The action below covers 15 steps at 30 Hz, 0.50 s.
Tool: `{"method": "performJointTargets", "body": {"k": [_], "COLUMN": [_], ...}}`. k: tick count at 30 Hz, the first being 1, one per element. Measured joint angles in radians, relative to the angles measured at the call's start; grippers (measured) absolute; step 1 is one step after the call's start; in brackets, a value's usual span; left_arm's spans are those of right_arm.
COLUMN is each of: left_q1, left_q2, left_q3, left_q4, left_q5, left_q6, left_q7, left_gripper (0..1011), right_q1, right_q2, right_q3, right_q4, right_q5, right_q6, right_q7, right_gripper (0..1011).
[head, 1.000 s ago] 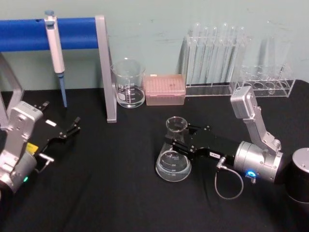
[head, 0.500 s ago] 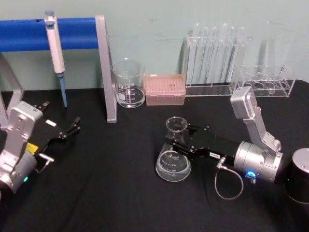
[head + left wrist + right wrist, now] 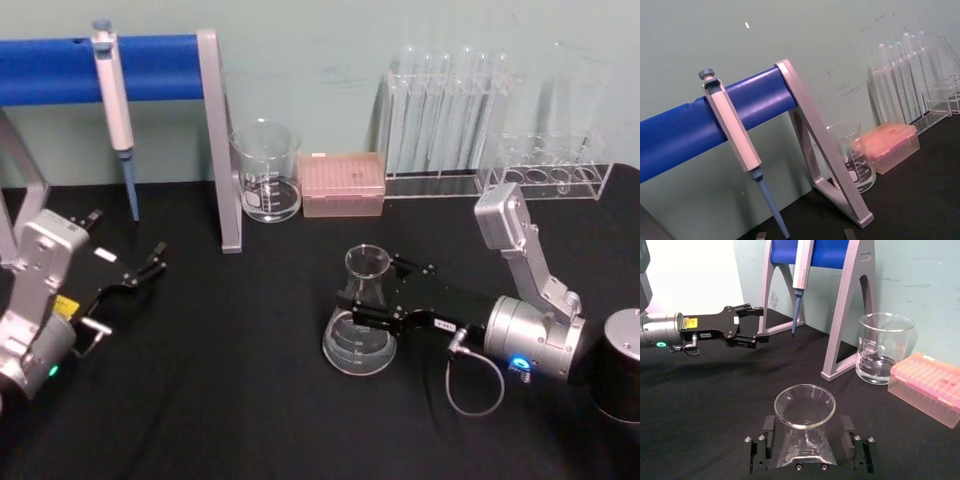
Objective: Grasp the erlenmeyer flask with one hand, shake it three times, then place it back.
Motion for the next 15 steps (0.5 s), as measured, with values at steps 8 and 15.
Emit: {"method": "performJointTargets", "body": {"k": [8, 15], "left_q1": [0.000, 0.000], "left_q2": [0.000, 0.000], "left_q3": [0.000, 0.000], "left_q4": [0.000, 0.000], "left_q5": [0.000, 0.000], "left_q6": [0.000, 0.000], "left_q7": [0.000, 0.000], "left_gripper": [1001, 1001], "right_q1": [0.000, 0.001], "right_q2": [0.000, 0.000], "right_q3": [0.001, 0.002], "right_q4": [0.000, -0.001], "right_q5": [0.001, 0.002], "right_q6": [-0.001, -0.001], "right_q7": [0.000, 0.000], "right_gripper": [982, 1003]}}
